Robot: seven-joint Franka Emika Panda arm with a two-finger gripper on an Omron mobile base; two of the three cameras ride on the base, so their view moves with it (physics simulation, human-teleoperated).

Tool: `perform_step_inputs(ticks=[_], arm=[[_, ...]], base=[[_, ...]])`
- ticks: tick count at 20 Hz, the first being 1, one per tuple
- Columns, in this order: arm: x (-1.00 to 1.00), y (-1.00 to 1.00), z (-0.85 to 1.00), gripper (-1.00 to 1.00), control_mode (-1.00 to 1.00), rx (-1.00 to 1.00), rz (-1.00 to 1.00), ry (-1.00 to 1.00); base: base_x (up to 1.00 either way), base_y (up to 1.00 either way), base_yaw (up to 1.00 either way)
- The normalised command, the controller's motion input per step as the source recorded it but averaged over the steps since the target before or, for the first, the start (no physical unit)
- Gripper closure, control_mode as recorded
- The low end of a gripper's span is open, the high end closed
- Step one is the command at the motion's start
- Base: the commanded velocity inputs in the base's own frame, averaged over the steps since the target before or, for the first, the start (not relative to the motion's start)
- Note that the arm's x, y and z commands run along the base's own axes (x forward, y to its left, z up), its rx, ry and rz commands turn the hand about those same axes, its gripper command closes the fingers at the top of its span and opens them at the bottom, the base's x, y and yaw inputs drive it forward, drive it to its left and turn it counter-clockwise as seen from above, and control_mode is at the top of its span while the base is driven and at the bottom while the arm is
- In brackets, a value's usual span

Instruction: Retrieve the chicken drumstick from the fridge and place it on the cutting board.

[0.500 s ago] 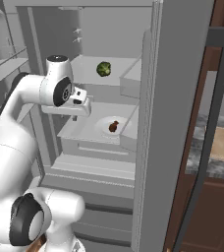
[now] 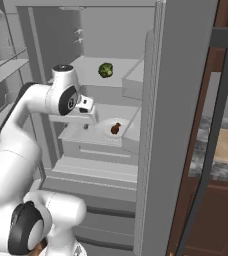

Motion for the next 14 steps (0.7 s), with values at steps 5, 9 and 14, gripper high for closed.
perform_step_inputs(ticks=[5, 9, 14], arm=[[0.14, -0.37, -0.40, -1.00, -1.00, -0.02, -0.05, -0.01], [0.45, -0.36, -0.21, -1.00, -1.00, 0.00, 0.00, -0.01], [0.67, -0.30, -0.16, -1.00, -1.00, 0.00, 0.02, 0.00]], base=[[0.00, 0.00, 0.00], [0.00, 0.00, 0.00], [0.00, 0.00, 0.00]])
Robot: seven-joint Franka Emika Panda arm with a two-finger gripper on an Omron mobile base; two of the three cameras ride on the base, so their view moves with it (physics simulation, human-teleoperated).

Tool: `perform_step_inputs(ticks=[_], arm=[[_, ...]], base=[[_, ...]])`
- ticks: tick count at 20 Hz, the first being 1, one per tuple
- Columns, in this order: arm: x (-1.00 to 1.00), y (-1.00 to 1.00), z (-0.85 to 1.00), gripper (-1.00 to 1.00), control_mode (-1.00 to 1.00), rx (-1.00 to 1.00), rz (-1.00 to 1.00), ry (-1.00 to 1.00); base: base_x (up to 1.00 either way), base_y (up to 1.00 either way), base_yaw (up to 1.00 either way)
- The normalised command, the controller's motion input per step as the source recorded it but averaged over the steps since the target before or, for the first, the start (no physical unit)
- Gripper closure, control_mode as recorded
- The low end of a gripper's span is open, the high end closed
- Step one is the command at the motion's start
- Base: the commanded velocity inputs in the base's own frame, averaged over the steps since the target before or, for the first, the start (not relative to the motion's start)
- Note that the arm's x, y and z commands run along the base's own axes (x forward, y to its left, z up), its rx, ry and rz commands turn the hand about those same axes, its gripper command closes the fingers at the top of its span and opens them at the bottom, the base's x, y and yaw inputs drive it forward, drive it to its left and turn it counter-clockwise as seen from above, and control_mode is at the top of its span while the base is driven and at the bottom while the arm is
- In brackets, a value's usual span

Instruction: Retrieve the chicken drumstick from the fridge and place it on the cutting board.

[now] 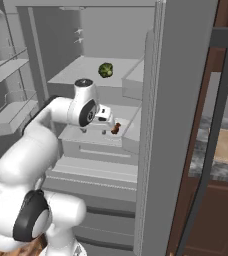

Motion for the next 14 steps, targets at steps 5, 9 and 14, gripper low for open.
perform_step_inputs(ticks=[5, 9, 14], arm=[[0.56, -0.32, -0.45, -1.00, -1.00, 0.00, 0.02, -0.02], [0.46, -0.29, -0.53, -1.00, -1.00, 0.00, 0.01, -0.03], [0.37, -0.06, -0.27, -1.00, -1.00, 0.00, 0.00, -0.19]], base=[[0.00, 0.00, 0.00], [0.00, 0.00, 0.00], [0.00, 0.00, 0.00]])
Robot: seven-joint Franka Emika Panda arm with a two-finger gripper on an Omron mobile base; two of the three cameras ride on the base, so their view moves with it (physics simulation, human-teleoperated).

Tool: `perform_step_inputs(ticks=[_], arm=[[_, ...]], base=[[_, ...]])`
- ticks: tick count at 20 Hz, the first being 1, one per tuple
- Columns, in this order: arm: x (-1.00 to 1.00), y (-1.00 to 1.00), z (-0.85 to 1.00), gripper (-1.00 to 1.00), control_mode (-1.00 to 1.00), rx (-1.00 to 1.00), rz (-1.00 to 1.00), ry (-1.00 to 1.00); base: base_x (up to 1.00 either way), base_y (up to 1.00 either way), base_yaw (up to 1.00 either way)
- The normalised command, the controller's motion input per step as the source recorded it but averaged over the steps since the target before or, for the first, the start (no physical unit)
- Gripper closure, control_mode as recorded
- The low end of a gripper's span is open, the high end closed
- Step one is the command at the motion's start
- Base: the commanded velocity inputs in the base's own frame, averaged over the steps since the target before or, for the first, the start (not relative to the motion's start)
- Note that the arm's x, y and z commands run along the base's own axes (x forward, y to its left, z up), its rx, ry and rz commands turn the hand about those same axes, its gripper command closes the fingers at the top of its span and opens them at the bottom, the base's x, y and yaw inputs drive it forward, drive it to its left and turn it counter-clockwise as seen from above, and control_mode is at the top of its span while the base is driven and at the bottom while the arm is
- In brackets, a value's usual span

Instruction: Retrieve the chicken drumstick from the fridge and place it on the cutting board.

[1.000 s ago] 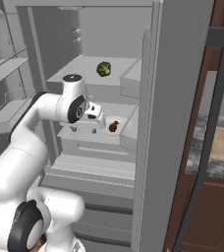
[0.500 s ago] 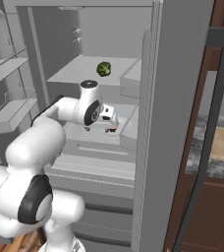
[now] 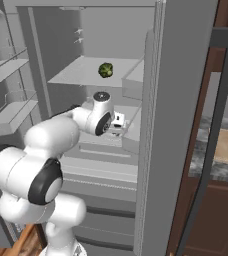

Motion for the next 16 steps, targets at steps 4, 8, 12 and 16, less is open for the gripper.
perform_step_inputs(ticks=[4, 8, 12, 16], arm=[[0.34, 0.00, 0.00, -1.00, -1.00, 0.00, 0.00, -0.07], [0.54, 0.00, -0.11, -1.00, -1.00, 0.00, 0.00, -0.02], [0.59, 0.03, -0.02, -1.00, -1.00, 0.00, 0.00, -0.01], [0.54, 0.00, -0.16, -1.00, -1.00, 0.00, 0.00, 0.00]], base=[[0.00, 0.00, 0.00], [0.00, 0.00, 0.00], [0.00, 0.00, 0.00], [0.00, 0.00, 0.00]])
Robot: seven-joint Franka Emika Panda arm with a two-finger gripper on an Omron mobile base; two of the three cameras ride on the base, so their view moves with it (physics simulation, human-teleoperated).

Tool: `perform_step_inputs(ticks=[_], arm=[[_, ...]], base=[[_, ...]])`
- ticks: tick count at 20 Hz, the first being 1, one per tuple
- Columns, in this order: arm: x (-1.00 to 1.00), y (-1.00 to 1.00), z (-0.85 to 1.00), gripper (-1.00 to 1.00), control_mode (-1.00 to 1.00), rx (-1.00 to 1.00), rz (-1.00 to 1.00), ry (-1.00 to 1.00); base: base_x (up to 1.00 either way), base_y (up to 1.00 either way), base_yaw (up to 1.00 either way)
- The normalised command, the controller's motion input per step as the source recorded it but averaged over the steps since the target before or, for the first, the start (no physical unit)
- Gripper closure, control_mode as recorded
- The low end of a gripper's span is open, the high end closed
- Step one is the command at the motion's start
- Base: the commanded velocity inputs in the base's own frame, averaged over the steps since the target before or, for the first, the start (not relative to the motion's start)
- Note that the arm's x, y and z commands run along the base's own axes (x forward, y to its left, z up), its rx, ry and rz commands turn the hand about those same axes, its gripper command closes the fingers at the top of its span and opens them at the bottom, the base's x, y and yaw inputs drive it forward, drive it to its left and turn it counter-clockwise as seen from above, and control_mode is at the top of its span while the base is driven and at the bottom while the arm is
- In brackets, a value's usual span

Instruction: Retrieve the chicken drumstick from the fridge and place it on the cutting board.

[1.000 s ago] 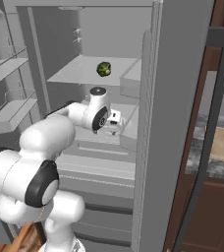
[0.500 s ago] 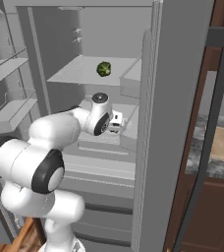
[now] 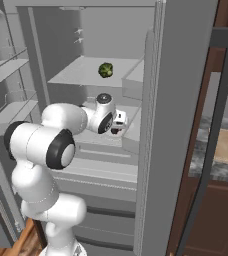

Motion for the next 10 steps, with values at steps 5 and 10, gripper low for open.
perform_step_inputs(ticks=[5, 10], arm=[[0.42, 0.00, -0.24, -1.00, -1.00, 0.00, 0.00, -0.01], [0.39, -0.03, -0.36, -1.00, -1.00, 0.00, 0.00, 0.00]], base=[[0.00, 0.00, 0.00], [0.00, 0.00, 0.00]])
